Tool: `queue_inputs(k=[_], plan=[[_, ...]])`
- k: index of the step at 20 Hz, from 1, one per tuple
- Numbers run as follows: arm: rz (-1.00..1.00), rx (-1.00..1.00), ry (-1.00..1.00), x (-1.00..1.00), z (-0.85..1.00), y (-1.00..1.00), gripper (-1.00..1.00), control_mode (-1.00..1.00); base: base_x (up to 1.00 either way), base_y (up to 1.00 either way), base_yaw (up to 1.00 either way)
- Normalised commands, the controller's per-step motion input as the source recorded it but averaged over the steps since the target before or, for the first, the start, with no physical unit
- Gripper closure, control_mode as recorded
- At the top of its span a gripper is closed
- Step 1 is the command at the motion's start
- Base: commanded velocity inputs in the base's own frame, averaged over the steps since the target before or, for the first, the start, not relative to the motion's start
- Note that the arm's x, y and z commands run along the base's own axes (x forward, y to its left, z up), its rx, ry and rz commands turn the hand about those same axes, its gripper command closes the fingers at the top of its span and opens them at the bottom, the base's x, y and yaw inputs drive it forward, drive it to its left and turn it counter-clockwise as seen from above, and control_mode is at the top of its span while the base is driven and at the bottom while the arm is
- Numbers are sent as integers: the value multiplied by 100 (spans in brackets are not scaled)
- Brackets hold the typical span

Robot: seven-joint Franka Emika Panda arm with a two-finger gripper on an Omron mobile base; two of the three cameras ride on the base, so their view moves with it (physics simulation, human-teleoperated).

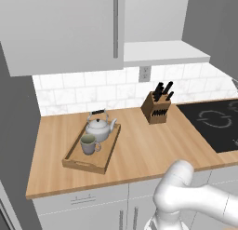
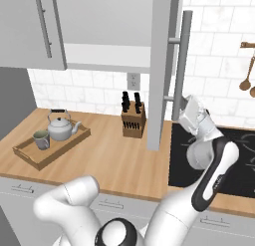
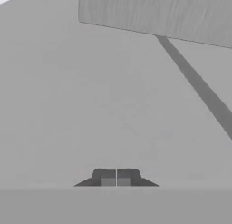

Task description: Pick the kettle from the counter and place it on the tray. Then pick the mug from the cabinet and place it on the tray. Then close the cabinet doors.

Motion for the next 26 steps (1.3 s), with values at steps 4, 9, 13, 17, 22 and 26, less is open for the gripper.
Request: queue_inputs(k=[4, 9, 13, 17, 22, 26], plan=[[0, 0, -12, 0, 32, 47, 100, -100, 0, 0, 0], [0, 0, -11, 0, 41, 36, 100, -100, 0, 0, 0], [0, 0, -10, 0, 33, 40, 100, -100, 0, 0, 0], [0, 0, -3, 2, 13, 45, 100, -100, 0, 0, 0], [0, 0, -2, 3, 9, 40, 100, -100, 0, 0, 0], [0, 0, 0, 0, 24, 33, 100, -100, 0, 0, 0]])
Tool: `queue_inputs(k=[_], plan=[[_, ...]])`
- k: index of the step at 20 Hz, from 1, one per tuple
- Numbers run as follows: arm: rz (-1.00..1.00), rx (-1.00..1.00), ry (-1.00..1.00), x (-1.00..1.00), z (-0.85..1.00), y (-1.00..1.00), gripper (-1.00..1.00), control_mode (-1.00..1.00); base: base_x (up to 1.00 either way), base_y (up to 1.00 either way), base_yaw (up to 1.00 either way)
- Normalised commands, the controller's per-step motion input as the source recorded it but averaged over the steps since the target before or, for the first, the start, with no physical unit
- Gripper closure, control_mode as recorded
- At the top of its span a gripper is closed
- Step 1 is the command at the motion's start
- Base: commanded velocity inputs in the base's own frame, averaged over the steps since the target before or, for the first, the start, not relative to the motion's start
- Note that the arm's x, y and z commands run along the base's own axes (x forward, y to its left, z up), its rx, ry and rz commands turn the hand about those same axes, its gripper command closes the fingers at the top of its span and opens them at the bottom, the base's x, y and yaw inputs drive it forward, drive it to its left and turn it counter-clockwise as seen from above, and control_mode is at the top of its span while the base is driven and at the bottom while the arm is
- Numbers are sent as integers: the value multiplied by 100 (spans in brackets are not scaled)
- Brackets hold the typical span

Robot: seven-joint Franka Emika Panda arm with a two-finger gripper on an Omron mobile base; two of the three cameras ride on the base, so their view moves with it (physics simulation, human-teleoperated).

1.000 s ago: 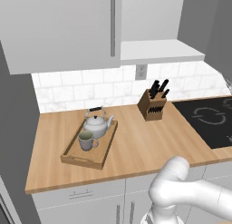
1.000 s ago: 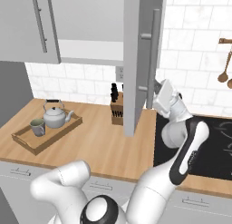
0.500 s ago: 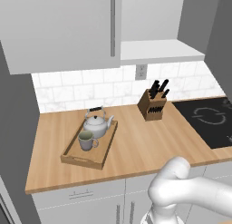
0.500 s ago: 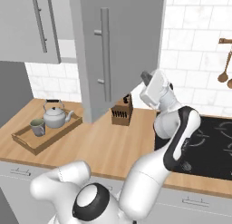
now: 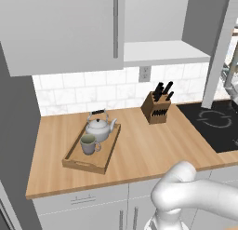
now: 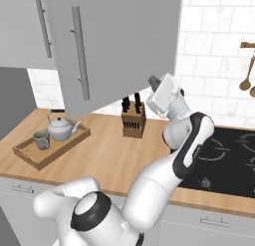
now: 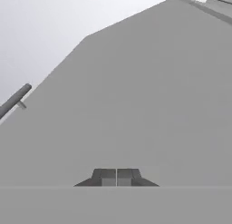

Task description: Pick the kettle from the counter and place it on the tray. Then pick the mug from the cabinet and place it on the tray. Then close the cabinet doors.

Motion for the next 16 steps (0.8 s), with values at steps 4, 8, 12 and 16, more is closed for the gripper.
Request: queue_inputs(k=[4, 8, 12, 16], plan=[[-3, -5, 12, 0, 37, 29, 100, -100, 0, 0, 0], [-18, -11, 23, 0, 33, 47, 100, -100, 0, 0, 0], [-24, -9, 17, 4, 14, 55, 100, -100, 0, 0, 0], [-24, -8, 12, 6, 0, 67, 100, -100, 0, 0, 0]])
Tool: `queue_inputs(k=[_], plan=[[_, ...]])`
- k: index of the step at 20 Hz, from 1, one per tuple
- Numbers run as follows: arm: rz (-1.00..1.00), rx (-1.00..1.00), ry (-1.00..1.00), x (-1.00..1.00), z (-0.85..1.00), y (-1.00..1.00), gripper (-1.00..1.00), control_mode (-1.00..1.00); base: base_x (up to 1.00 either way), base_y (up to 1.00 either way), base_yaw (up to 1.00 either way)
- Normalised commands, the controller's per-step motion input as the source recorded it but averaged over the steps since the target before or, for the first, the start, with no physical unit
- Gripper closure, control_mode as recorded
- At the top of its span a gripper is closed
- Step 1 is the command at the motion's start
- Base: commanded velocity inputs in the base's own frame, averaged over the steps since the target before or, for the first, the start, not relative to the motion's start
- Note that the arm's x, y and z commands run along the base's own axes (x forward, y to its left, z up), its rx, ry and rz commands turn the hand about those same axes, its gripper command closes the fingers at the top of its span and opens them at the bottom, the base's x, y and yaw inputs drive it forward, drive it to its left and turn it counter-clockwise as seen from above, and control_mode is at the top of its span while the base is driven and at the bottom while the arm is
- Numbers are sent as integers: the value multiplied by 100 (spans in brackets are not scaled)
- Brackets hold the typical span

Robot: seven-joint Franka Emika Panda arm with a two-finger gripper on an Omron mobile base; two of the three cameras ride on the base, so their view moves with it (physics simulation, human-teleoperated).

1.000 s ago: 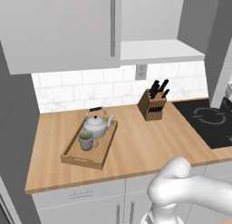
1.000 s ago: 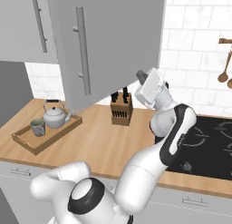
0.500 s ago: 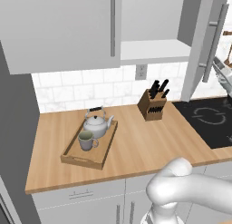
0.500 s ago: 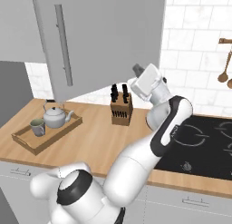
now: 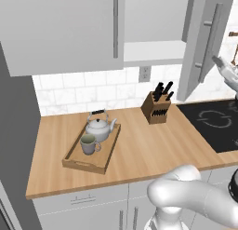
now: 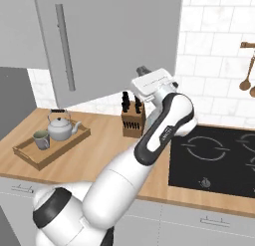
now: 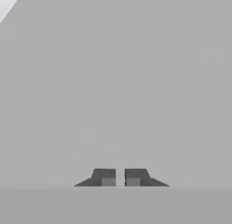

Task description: Pick the kettle from the counter and place it on the tray. Then pick the mug from the cabinet and place it on the tray. Then close the cabinet doors.

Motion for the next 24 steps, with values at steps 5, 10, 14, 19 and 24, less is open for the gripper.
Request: queue_inputs(k=[5, 10, 14, 19, 24], plan=[[-24, -7, 14, 12, 4, 70, 100, -100, 0, 0, 0], [-23, -4, 20, 15, 12, 62, 100, -100, 0, 0, 0], [-22, -8, 17, 26, 0, 73, 100, -100, 0, 0, 0], [-19, -6, 12, 37, 0, 76, 100, -100, 0, 0, 0], [-15, -4, 11, 42, 0, 73, 100, -100, 0, 0, 0]])
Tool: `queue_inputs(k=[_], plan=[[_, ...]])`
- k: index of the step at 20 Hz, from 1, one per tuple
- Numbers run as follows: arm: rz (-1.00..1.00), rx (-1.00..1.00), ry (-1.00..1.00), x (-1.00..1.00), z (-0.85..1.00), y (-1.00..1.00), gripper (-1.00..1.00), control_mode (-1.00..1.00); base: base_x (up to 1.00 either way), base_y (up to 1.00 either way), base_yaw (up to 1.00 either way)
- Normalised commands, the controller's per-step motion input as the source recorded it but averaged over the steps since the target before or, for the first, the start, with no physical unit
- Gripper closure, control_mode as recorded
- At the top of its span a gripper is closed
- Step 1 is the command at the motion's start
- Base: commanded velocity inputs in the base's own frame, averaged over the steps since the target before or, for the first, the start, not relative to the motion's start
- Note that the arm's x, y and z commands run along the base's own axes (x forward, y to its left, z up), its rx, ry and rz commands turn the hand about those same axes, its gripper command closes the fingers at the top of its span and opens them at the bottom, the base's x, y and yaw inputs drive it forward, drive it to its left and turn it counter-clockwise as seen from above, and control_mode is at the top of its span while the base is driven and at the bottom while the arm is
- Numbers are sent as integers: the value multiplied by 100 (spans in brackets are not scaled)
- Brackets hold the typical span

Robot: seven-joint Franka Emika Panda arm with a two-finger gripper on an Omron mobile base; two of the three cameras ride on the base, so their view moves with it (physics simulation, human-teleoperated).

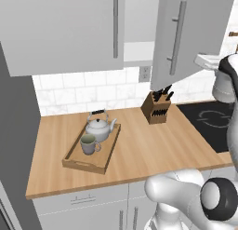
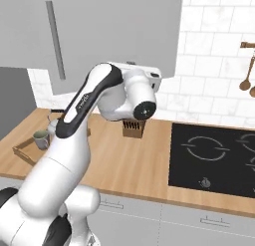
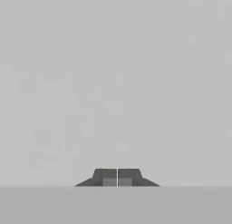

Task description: Pick the kettle from the counter and place it on the tray. Then pick the mug from the cabinet and place it on the tray. Then close the cabinet doors.

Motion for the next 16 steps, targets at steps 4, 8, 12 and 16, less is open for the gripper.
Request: queue_inputs(k=[4, 8, 12, 16], plan=[[-14, -3, 14, 44, 0, 69, 100, -100, 0, 0, 0], [-14, -4, 12, 45, 0, 73, 100, -100, 0, 0, 0], [-15, -4, 11, 47, 0, 71, 100, -100, 0, 0, 0], [-15, -3, 13, 48, 0, 67, 100, -100, 0, 0, 0]])
